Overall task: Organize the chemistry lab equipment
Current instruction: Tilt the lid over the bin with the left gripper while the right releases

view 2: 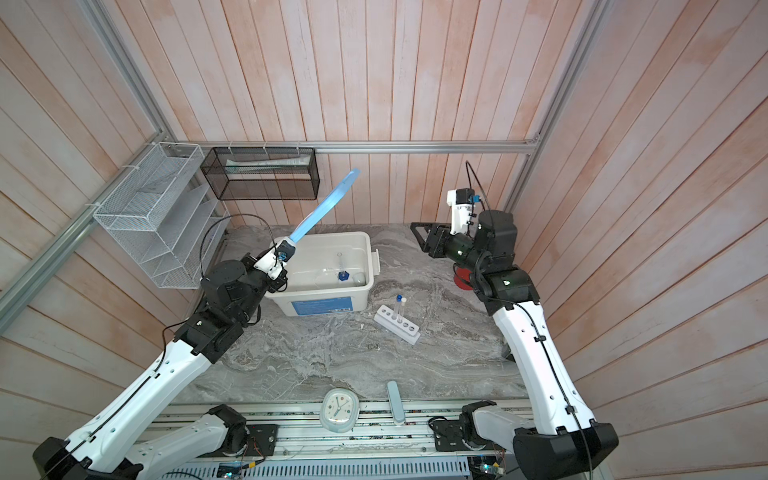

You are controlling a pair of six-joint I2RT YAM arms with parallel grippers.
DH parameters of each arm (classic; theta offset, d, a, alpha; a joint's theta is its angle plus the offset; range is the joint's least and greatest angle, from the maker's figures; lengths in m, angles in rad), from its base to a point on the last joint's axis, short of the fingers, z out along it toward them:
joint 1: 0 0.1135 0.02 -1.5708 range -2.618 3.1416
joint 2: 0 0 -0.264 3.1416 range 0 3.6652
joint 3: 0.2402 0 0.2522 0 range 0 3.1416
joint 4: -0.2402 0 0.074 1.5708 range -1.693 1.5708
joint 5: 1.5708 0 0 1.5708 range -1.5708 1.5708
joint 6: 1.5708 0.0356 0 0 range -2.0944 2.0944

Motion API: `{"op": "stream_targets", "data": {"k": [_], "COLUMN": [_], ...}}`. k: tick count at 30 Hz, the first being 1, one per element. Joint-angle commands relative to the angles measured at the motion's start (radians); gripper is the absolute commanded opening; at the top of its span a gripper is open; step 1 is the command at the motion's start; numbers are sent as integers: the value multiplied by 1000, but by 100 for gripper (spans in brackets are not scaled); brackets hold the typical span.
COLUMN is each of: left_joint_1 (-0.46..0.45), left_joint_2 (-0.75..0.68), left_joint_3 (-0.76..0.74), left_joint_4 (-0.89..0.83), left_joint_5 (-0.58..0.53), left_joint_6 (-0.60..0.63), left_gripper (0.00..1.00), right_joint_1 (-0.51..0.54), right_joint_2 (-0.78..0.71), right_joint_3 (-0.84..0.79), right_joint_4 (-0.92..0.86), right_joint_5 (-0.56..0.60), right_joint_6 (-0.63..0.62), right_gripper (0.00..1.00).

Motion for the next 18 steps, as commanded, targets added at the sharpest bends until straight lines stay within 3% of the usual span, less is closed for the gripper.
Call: {"op": "stream_targets", "data": {"k": [1, 10, 18], "left_joint_1": [-55, -131, -173], "left_joint_2": [-2, 21, 29], "left_joint_3": [-49, -137, -190], "left_joint_4": [223, 446, 537], "left_joint_5": [-151, -249, -255], "left_joint_6": [204, 449, 572], "left_gripper": [7, 7, 6], "right_joint_1": [-16, -40, -42], "right_joint_2": [33, 57, 102], "right_joint_3": [39, -3, 1], "right_joint_4": [5, 134, 173], "right_joint_5": [-161, -305, -350], "right_joint_6": [67, 182, 249], "right_gripper": [54, 73, 75]}}
